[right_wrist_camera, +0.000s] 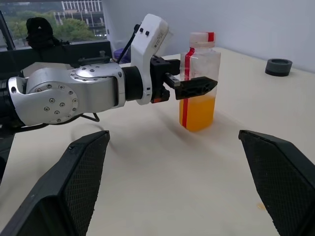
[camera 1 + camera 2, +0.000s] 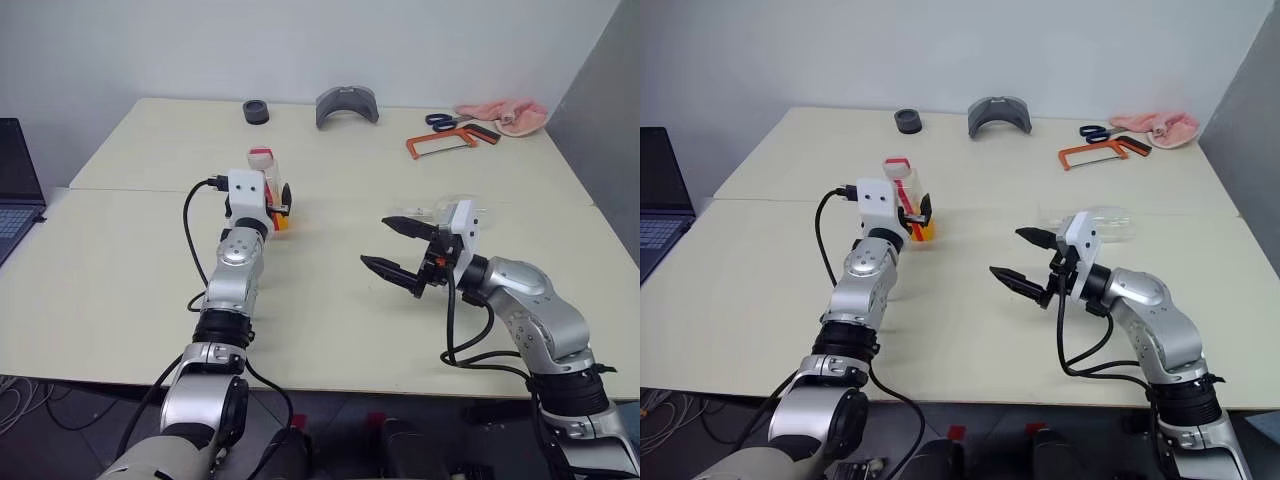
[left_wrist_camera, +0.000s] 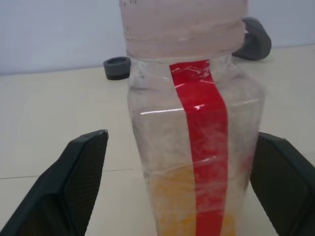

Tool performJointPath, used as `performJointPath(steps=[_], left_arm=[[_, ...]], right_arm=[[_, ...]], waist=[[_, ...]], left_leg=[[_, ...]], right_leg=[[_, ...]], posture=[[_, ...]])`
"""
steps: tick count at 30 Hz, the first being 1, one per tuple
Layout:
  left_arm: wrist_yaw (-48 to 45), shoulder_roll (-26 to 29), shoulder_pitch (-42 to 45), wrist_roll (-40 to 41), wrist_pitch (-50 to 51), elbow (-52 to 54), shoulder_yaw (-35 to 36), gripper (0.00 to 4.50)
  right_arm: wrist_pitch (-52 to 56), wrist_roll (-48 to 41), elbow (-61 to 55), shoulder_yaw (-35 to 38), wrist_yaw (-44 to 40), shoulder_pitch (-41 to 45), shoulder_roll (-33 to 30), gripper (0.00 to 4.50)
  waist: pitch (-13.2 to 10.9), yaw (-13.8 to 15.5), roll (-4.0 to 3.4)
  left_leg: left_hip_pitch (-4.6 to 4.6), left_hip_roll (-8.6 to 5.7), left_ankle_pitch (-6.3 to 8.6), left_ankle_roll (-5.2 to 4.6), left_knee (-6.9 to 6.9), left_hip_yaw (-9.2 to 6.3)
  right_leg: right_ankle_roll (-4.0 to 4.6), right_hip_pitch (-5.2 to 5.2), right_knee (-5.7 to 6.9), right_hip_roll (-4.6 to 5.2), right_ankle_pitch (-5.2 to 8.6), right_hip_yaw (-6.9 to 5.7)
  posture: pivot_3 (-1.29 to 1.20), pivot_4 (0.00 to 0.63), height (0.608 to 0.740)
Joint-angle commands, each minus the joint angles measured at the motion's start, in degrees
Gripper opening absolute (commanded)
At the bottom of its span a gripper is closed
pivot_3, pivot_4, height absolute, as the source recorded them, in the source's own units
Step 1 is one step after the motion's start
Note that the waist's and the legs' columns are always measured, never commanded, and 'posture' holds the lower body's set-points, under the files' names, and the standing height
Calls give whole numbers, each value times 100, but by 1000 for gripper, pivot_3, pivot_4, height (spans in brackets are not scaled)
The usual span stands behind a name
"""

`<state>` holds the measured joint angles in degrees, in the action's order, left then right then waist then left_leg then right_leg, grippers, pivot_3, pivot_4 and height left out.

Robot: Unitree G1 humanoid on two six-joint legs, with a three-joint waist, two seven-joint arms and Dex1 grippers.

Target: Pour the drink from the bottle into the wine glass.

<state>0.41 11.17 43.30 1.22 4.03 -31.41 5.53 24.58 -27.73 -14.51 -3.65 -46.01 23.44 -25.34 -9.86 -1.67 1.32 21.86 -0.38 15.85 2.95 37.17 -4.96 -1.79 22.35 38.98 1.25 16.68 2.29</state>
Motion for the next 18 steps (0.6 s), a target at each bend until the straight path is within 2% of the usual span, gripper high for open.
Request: performJointPath(steps=[1, 18], left_arm=[[130, -14, 307, -103, -217, -67, -5, 4482], [415, -45, 741, -178, -208, -522, -20, 4482]], right_arm=[[5, -125, -55, 134, 57, 120, 86, 4500], [53, -156, 38, 231, 98, 197, 95, 4500]], waist=[[0, 0, 0], [0, -1, 0]], left_leg=[[0, 0, 0, 0, 0, 1], [2, -1, -9, 17, 0, 2]], right_leg=[[0, 0, 0, 0, 0, 0], [0, 2, 1, 3, 0, 1]], posture=[[0, 150, 740], [0, 150, 740]])
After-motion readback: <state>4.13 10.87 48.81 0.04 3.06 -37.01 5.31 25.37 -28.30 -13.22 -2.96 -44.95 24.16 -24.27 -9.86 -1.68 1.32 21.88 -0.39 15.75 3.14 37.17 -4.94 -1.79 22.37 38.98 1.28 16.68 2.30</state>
